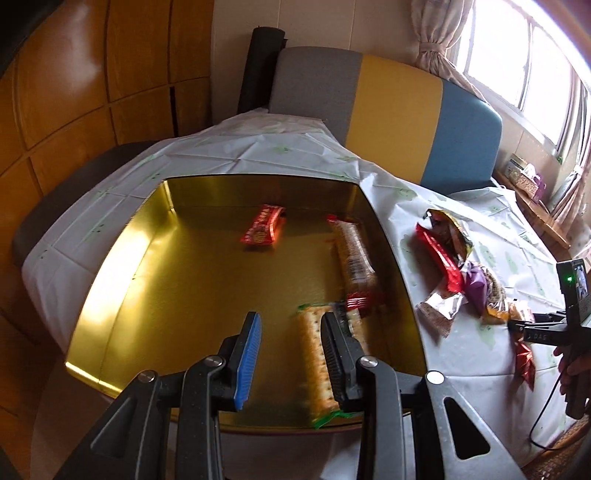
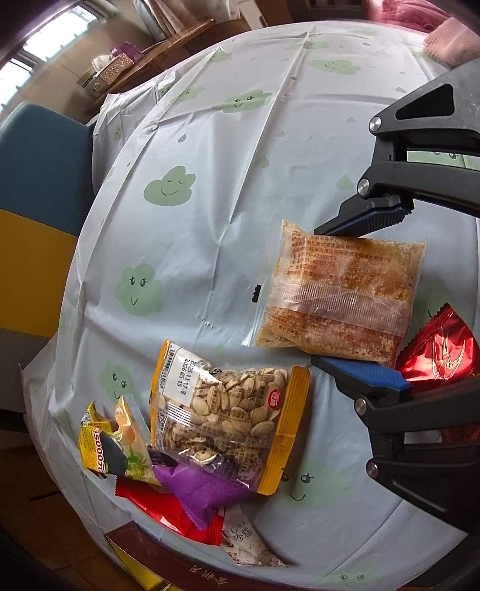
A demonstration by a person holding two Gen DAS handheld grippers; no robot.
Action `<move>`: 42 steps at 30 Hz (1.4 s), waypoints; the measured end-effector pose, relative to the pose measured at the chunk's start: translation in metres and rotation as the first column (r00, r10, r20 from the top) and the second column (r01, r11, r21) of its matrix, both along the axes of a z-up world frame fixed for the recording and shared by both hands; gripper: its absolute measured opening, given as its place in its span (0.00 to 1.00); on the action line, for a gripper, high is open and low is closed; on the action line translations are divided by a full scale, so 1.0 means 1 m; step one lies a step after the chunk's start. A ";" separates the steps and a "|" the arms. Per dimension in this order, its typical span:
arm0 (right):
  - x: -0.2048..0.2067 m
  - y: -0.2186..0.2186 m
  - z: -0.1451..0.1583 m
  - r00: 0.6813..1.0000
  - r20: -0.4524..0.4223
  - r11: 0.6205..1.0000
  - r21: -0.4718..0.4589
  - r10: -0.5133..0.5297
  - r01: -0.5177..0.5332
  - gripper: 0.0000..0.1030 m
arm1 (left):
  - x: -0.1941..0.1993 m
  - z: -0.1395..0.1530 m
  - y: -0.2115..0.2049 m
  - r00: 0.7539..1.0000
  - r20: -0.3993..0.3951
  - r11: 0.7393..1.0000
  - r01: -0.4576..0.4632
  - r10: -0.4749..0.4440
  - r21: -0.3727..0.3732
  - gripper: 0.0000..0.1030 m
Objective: Organize snacks
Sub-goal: 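Carry the pork-floss bag into the gold tin and release it with the right gripper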
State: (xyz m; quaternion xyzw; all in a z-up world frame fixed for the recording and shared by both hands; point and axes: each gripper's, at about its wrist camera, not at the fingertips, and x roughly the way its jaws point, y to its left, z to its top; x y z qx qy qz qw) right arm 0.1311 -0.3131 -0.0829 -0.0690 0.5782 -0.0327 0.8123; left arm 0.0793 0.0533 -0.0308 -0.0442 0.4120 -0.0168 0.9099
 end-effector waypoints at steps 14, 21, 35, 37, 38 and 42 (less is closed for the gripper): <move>-0.009 0.000 0.001 0.999 0.033 1.000 -0.013 -0.007 0.008 0.58 | -0.010 -0.005 0.017 0.999 0.002 0.999 -0.040 0.040 0.006 0.33; -0.012 0.000 0.004 0.999 0.029 0.999 -0.010 -0.031 0.031 0.57 | -0.011 0.001 0.022 0.999 0.015 0.999 -0.050 0.050 -0.004 0.33; -0.015 0.013 0.064 0.983 0.171 0.997 0.059 -0.068 0.059 0.58 | -0.009 -0.001 0.028 0.996 0.013 0.996 -0.084 0.084 -0.003 0.33; -0.015 0.027 0.072 0.982 0.185 0.994 0.107 -0.045 0.026 0.58 | -0.009 -0.001 0.029 0.996 0.013 0.996 -0.089 0.089 -0.003 0.33; -0.014 0.035 0.076 0.982 0.188 0.992 0.126 -0.030 0.007 0.58 | -0.009 -0.001 0.030 0.996 0.013 0.996 -0.092 0.092 -0.003 0.33; -0.013 0.077 0.084 0.980 0.194 0.973 0.216 0.039 -0.082 0.58 | -0.009 -0.002 0.035 0.993 0.019 0.994 -0.113 0.113 -0.004 0.33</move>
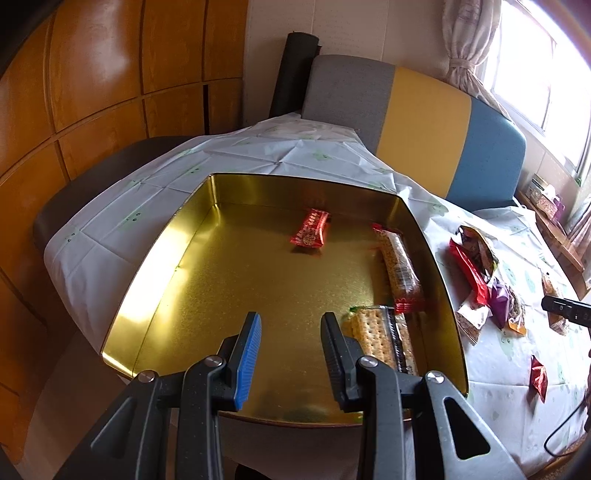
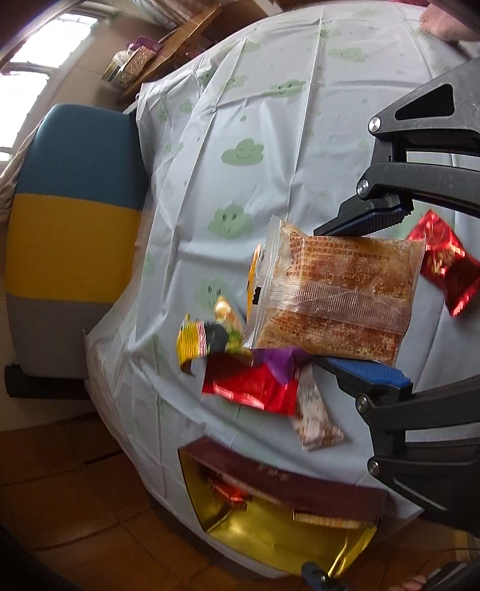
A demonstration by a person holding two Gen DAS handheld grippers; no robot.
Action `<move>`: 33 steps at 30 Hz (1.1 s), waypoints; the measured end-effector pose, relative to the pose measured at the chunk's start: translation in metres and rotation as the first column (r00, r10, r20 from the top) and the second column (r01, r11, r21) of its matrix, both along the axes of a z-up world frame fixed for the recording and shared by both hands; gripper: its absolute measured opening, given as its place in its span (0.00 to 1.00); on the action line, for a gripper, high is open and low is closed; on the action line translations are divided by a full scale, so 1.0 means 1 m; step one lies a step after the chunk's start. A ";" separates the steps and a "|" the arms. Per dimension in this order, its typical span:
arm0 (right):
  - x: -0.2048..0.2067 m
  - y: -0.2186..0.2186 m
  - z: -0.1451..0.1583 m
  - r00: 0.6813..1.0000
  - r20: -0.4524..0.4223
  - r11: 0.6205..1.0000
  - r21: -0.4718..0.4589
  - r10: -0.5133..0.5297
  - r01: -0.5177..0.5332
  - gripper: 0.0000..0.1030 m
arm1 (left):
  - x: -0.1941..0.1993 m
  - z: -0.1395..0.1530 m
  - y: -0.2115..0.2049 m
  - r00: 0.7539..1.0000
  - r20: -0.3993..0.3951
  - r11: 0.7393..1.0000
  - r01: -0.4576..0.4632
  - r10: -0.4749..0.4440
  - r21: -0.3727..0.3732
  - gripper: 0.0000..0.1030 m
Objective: Organize snacks
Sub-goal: 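Carry the pork-floss bag into the gold tin and release it with the right gripper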
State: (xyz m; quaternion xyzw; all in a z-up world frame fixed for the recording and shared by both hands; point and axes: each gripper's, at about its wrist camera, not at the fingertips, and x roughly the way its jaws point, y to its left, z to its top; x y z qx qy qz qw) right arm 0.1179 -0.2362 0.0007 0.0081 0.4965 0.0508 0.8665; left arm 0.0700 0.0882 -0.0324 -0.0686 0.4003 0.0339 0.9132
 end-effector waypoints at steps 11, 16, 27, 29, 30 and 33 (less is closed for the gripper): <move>0.006 0.116 0.001 0.974 -0.007 0.957 0.185 0.228 -0.223 0.58 | 0.002 0.001 0.025 0.995 0.010 0.996 -0.094 0.094 -0.007 0.33; 0.015 0.162 0.001 0.955 0.012 0.933 0.209 0.296 -0.292 0.58 | 0.002 0.001 0.027 0.994 0.014 0.994 -0.109 0.110 -0.001 0.33; 0.057 0.208 -0.014 0.958 0.014 0.914 0.297 0.286 -0.277 0.69 | 0.005 -0.004 0.033 0.991 0.001 0.991 -0.131 0.131 -0.007 0.33; 0.056 0.208 -0.013 0.963 0.023 0.918 0.297 0.269 -0.264 0.69 | 0.005 -0.005 0.034 0.991 -0.003 0.991 -0.130 0.130 -0.007 0.33; 0.056 0.206 -0.015 0.963 0.020 0.918 0.298 0.269 -0.262 0.69 | 0.005 -0.005 0.034 0.991 -0.003 0.991 -0.131 0.131 -0.006 0.33; 0.048 0.200 -0.014 0.961 0.032 0.922 0.276 0.273 -0.271 0.69 | 0.005 -0.006 0.034 0.991 -0.003 0.991 -0.132 0.132 -0.006 0.33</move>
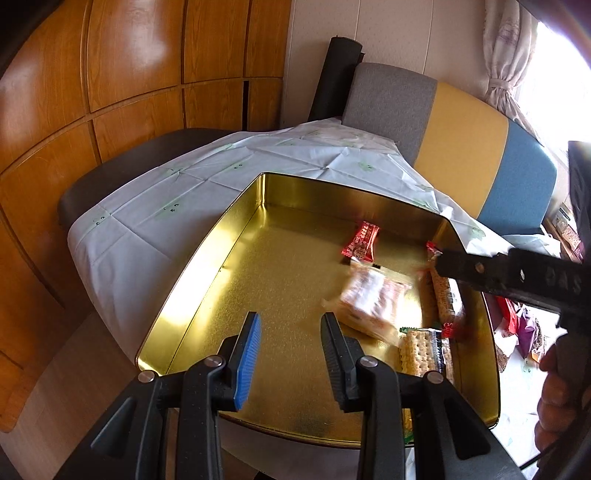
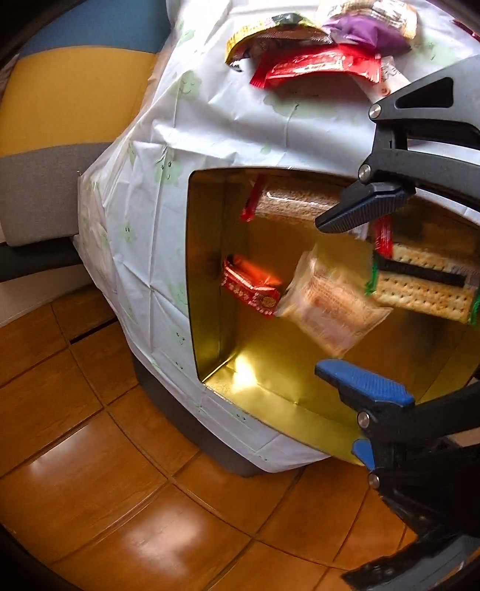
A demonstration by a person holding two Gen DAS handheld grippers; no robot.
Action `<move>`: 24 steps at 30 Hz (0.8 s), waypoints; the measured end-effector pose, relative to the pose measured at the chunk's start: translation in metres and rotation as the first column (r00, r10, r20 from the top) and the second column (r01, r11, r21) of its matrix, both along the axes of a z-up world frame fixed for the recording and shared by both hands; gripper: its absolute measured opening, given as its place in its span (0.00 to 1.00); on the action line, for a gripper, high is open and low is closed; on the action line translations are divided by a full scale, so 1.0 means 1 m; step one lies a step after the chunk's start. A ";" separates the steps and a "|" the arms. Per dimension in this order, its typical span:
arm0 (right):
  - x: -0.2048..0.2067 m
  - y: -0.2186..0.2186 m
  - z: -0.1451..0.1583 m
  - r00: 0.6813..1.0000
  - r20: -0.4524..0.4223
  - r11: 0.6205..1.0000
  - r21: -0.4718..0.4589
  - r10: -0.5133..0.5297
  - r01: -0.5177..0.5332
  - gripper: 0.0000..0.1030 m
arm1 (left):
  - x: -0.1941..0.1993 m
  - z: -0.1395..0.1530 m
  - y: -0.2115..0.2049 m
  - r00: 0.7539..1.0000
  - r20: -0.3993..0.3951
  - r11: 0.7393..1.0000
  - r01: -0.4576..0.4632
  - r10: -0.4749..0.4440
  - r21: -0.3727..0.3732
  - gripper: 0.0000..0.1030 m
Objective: Organize snacks
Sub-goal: 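Carry the pork-floss bag into the gold tin and release it with the right gripper, then grasp the yellow printed snack bag from the pile with the left gripper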
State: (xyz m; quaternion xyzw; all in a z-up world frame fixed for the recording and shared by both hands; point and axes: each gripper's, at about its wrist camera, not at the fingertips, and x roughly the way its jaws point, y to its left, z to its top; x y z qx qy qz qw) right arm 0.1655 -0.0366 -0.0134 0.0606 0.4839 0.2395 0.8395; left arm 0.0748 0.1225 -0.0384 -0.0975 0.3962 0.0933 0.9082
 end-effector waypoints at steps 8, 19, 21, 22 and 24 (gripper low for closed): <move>-0.021 -0.025 0.003 0.998 0.063 0.999 -0.036 -0.011 0.013 0.70 | -0.002 0.001 -0.006 1.000 0.003 1.000 0.015 -0.015 0.008 0.33; -0.054 -0.085 0.017 0.992 0.126 0.995 -0.094 -0.013 0.025 0.90 | -0.003 0.003 -0.013 0.999 0.001 0.999 0.040 -0.040 0.012 0.33; -0.058 -0.103 0.019 0.992 0.128 0.992 -0.120 -0.024 0.039 0.95 | -0.003 0.003 -0.015 0.999 0.001 0.999 0.050 -0.050 0.014 0.33; -0.060 -0.112 0.020 0.991 0.132 0.990 -0.134 -0.034 0.052 1.00 | -0.003 0.003 -0.017 0.998 0.001 0.998 0.056 -0.057 0.014 0.33; -0.064 -0.133 0.023 0.987 0.149 0.983 -0.162 -0.060 0.084 1.00 | -0.002 0.002 -0.019 0.997 0.000 0.997 0.071 -0.071 0.016 0.33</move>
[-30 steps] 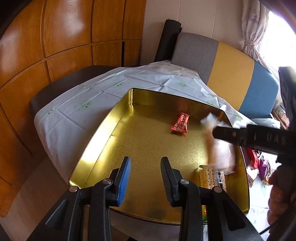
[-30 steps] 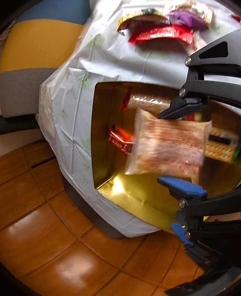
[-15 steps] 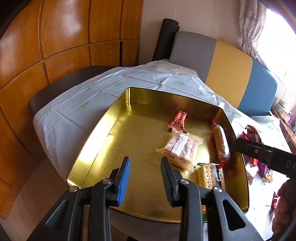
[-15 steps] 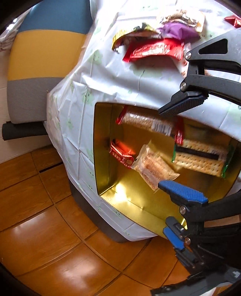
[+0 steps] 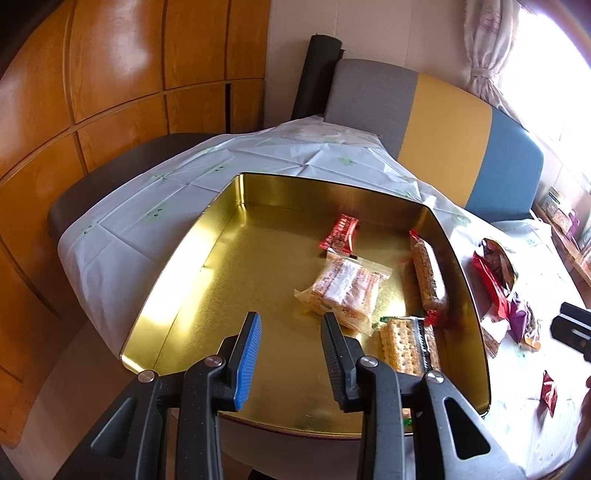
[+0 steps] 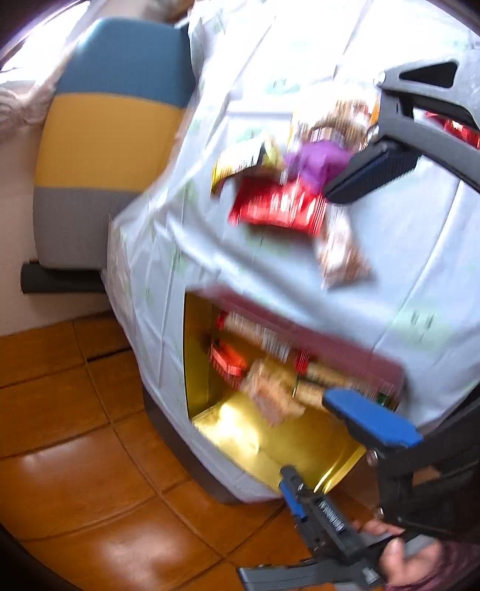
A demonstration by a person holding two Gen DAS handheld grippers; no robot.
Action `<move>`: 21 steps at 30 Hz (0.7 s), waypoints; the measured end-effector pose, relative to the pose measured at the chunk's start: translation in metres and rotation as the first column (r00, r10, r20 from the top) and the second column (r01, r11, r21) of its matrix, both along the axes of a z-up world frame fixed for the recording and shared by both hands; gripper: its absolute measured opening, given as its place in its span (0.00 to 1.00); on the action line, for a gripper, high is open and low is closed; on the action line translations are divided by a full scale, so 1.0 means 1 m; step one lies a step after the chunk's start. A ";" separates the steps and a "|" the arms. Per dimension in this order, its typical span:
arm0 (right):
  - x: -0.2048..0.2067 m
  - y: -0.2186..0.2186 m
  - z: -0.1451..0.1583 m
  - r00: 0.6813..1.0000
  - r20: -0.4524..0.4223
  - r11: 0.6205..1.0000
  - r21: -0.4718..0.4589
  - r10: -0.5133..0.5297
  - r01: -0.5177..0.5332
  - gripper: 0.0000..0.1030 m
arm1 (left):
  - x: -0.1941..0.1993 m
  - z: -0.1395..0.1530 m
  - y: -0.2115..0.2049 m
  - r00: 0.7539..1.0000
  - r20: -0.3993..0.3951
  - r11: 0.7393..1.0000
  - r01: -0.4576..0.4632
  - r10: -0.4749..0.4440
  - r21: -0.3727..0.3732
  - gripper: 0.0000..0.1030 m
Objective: Organize snacks
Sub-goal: 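Grasp the yellow printed snack bag from the pile with the left gripper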
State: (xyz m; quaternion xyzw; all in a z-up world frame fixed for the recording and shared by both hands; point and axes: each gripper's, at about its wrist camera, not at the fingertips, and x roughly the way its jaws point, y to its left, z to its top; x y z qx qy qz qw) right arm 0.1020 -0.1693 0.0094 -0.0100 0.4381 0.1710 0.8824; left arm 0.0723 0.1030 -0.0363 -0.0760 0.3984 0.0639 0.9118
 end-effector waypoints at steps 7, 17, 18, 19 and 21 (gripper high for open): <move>-0.001 -0.091 0.006 0.979 0.055 0.974 -0.102 -0.195 0.200 1.00 | -0.003 0.002 -0.015 0.998 0.006 0.998 0.064 -0.064 0.016 0.33; 0.021 -0.209 -0.060 0.818 -0.200 0.837 -0.237 -0.539 0.494 1.00 | 0.000 0.017 -0.056 0.984 -0.024 0.983 0.180 -0.179 0.042 0.33; 0.021 -0.214 -0.060 0.811 -0.213 0.836 -0.208 -0.545 0.507 1.00 | 0.001 0.020 -0.063 0.981 -0.025 0.980 0.192 -0.191 0.049 0.33; 0.021 -0.218 -0.057 0.809 -0.223 0.839 -0.172 -0.544 0.517 1.00 | 0.002 0.024 -0.072 0.977 -0.022 0.975 0.214 -0.213 0.054 0.33; 0.021 -0.222 -0.052 0.807 -0.232 0.839 -0.109 -0.543 0.533 1.00 | 0.007 0.029 -0.088 0.964 -0.021 0.963 0.266 -0.266 0.046 0.33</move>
